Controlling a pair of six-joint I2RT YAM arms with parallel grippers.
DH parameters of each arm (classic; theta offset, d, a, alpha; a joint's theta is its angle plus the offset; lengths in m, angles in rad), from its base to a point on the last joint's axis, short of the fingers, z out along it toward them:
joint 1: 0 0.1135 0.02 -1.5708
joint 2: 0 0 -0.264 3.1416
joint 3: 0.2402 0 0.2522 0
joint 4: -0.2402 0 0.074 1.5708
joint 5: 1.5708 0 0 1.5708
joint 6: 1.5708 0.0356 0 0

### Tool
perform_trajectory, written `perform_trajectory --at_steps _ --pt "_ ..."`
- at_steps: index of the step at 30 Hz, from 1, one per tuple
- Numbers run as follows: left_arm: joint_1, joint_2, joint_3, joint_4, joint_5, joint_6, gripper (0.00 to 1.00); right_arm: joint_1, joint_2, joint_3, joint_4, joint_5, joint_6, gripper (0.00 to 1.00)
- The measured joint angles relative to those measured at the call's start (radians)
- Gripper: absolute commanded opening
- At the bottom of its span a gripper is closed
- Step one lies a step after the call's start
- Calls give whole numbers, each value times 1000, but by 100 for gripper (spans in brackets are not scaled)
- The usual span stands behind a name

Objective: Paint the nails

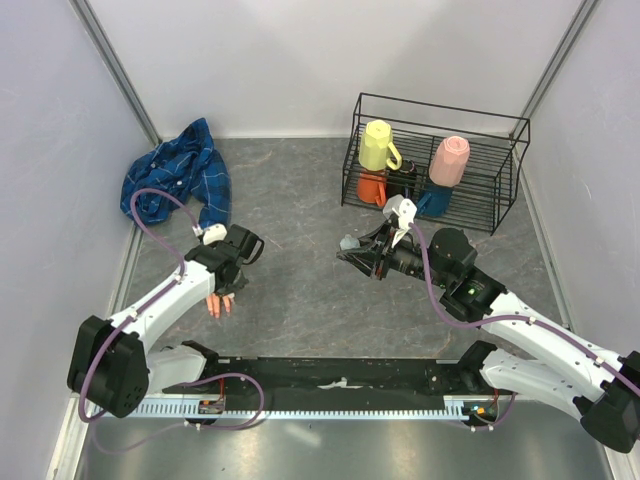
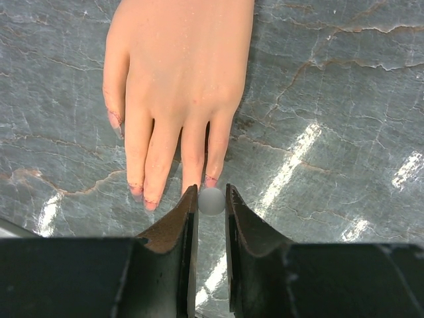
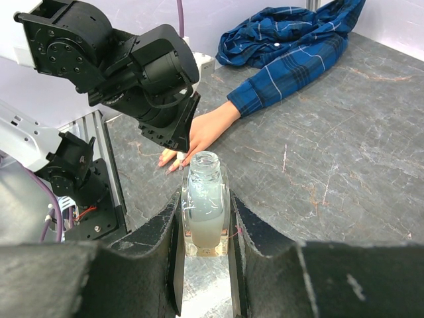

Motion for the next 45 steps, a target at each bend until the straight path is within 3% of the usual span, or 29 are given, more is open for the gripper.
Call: perform_trajectory --at_steps 45 --pt "0 33 0 -2 -32 -21 2 -5 0 0 6 -3 0 0"
